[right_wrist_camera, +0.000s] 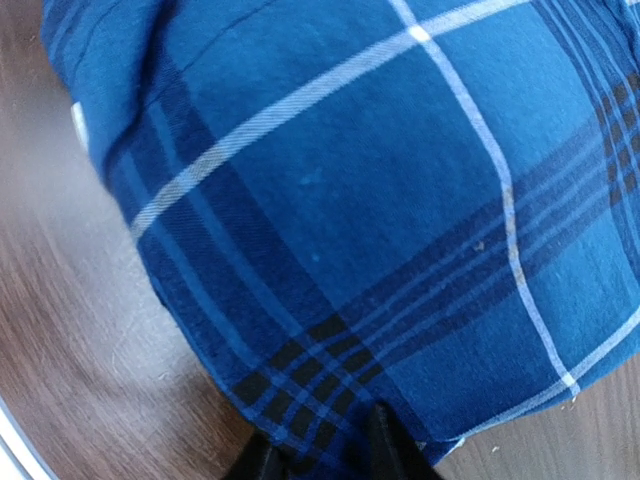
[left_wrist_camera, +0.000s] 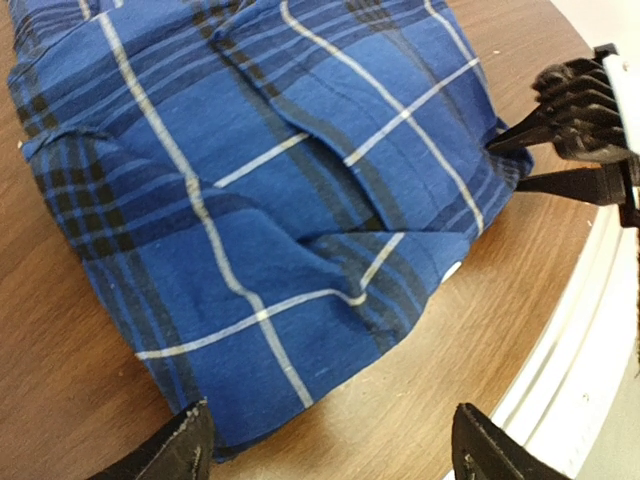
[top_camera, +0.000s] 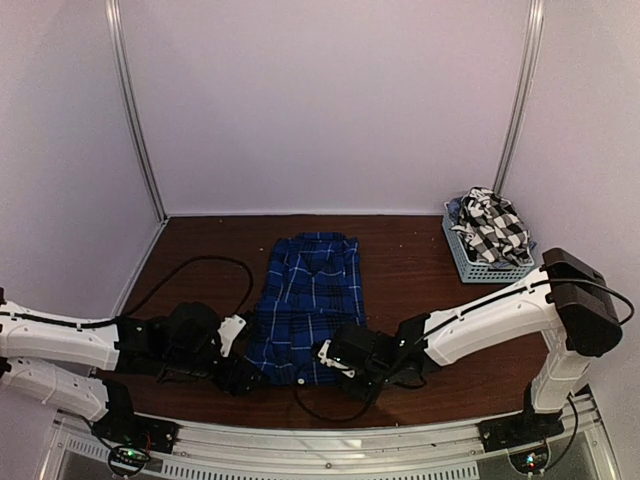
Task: Fold and stack the long sleeve shirts
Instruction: Pick up the 2/3-rectangle-folded shirt at the center of the board.
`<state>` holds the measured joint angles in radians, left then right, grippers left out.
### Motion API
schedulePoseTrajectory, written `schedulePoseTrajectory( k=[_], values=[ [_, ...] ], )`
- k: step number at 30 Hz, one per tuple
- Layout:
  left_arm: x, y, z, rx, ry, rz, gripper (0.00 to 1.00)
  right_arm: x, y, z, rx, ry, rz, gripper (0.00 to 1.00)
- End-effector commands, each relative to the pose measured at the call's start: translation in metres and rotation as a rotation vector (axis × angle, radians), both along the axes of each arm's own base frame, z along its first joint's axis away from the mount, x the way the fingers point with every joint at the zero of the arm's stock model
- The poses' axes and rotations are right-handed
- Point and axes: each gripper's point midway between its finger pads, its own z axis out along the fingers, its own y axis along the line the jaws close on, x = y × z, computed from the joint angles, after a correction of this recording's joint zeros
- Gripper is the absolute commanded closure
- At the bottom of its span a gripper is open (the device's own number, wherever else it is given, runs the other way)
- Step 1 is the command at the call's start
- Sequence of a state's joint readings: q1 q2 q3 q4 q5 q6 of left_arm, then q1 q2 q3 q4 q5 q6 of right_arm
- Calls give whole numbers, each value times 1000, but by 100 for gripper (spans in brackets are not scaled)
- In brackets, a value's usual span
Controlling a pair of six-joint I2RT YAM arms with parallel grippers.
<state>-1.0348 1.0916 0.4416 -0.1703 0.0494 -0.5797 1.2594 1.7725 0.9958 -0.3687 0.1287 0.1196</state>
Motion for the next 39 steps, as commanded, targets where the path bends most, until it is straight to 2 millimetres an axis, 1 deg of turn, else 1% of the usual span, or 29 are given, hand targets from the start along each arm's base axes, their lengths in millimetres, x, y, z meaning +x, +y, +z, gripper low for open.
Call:
schedulePoseTrajectory(
  k=[1, 3, 4, 5, 7, 10, 11, 13, 16, 17, 23, 28, 33, 36, 39],
  values=[
    [8, -24, 28, -94, -89, -80, 17, -1, -9, -2, -28, -14, -6, 81],
    [10, -28, 31, -102, -125, -100, 17, -4, -9, 2, -2, -1, -7, 96],
    [12, -29, 32, -104, -143, -109, 17, -6, -10, 5, 11, 6, -7, 100],
    [12, -30, 31, -101, -156, -118, 17, -9, -11, 8, 23, 17, -5, 100],
    [17, -35, 36, -118, -200, -127, 17, -15, -15, 12, 38, 44, -6, 100],
    [20, -40, 40, -132, -243, -143, 17, -26, -19, 18, 57, 120, 0, 100],
    [19, -42, 42, -136, -263, -158, 17, -32, -20, 18, 63, 160, 5, 100],
    [14, -47, 45, -129, -321, -202, 17, -38, -21, 23, 76, 207, 2, 100],
    [3, -53, 43, -111, -377, -273, 17, -45, -22, 31, 98, 269, 1, 100],
    [4, -52, 42, -90, -401, -270, 17, -46, -23, 34, 103, 286, 1, 100],
    [-17, -54, 40, -73, -473, -346, 17, -46, -27, 54, 147, 388, 10, 100],
    [-32, -57, 35, -58, -531, -438, 16, -35, -32, 74, 212, 450, -4, 100],
    [-35, -62, 27, -13, -565, -492, 16, -27, -33, 93, 281, 490, -9, 100],
    [-30, -66, 23, 30, -596, -501, 16, -29, -32, 100, 308, 511, 4, 100],
    [-24, -70, 14, 93, -621, -512, 18, -28, -31, 105, 330, 527, 10, 100]
  ],
)
